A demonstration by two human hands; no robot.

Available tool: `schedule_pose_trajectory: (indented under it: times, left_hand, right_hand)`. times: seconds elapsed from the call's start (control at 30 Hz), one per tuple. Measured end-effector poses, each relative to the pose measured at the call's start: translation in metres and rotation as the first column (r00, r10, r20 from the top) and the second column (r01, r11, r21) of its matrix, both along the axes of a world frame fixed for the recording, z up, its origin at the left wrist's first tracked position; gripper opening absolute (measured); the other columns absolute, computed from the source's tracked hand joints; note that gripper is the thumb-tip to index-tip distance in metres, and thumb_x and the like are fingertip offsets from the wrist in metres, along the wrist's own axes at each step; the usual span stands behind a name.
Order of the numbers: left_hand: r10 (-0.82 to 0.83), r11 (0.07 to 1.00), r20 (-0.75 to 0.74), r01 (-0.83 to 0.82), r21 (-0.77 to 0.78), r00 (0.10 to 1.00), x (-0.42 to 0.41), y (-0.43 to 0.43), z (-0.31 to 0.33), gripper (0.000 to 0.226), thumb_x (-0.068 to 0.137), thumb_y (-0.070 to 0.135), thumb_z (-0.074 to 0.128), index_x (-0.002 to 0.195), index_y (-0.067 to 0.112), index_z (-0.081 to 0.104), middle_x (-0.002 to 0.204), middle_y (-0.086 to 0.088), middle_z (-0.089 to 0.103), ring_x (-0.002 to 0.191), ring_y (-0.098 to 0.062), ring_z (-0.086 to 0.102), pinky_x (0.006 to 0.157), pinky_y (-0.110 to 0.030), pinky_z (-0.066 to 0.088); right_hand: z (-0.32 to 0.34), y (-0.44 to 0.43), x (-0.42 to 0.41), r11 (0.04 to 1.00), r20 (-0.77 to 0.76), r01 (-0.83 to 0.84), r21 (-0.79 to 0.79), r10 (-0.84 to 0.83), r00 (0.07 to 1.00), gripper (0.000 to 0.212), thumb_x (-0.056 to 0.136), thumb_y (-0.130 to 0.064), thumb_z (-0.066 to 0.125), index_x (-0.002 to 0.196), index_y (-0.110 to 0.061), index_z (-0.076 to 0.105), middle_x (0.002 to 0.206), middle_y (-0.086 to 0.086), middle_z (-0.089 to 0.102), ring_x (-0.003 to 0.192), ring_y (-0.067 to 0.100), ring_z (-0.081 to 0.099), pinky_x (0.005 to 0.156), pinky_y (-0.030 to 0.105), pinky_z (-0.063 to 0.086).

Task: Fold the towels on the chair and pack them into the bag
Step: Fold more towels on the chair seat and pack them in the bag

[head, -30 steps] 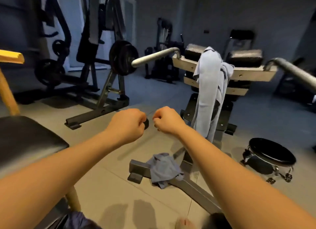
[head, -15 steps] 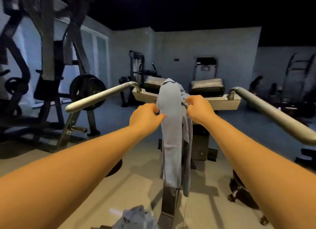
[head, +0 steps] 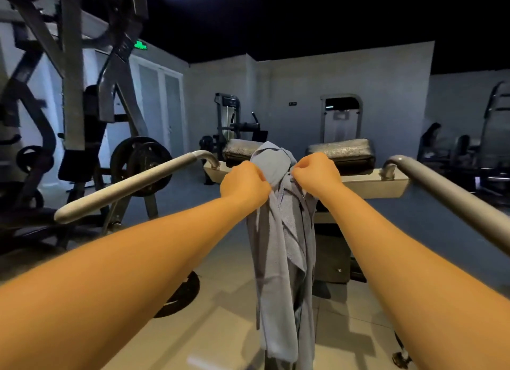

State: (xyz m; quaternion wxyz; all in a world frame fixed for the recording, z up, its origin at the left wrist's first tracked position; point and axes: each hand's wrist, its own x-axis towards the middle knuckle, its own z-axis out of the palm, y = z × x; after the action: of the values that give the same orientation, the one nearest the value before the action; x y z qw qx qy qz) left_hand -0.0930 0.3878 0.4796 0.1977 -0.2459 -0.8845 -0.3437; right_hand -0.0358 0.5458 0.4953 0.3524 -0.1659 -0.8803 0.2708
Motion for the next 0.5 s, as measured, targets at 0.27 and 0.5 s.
schedule_pose_trajectory:
  times: [0.27, 0.5]
  left_hand:
    - [0.031, 0.889, 0.158, -0.1, 0.446, 0.987, -0.026, -0.071, 0.053, 0.011, 0.094, 0.008, 0.057, 0.089, 0.007, 0.067, 0.082, -0.011, 0.06, 0.074, -0.025, 0.052, 0.066, -0.038, 0.045]
    - [0.276, 0.721, 0.111, -0.281, 0.634, 0.955, -0.029, -0.13, 0.085, 0.009, 0.102, 0.019, 0.05, 0.096, 0.014, 0.054, 0.083, 0.001, 0.05, 0.074, -0.021, 0.046, 0.056, -0.032, 0.034]
  right_hand:
    - [0.002, -0.006, -0.002, 0.995, 0.119, 0.02, 0.096, -0.032, 0.992, 0.011, 0.086, -0.023, 0.074, 0.077, -0.017, 0.076, 0.075, 0.003, 0.069, 0.072, 0.021, 0.063, 0.057, 0.028, 0.046]
    - [0.002, -0.012, -0.004, 0.993, 0.086, 0.094, 0.07, -0.1, 0.991, 0.015, 0.091, -0.025, 0.069, 0.085, -0.012, 0.071, 0.08, 0.008, 0.067, 0.072, 0.028, 0.062, 0.061, 0.031, 0.046]
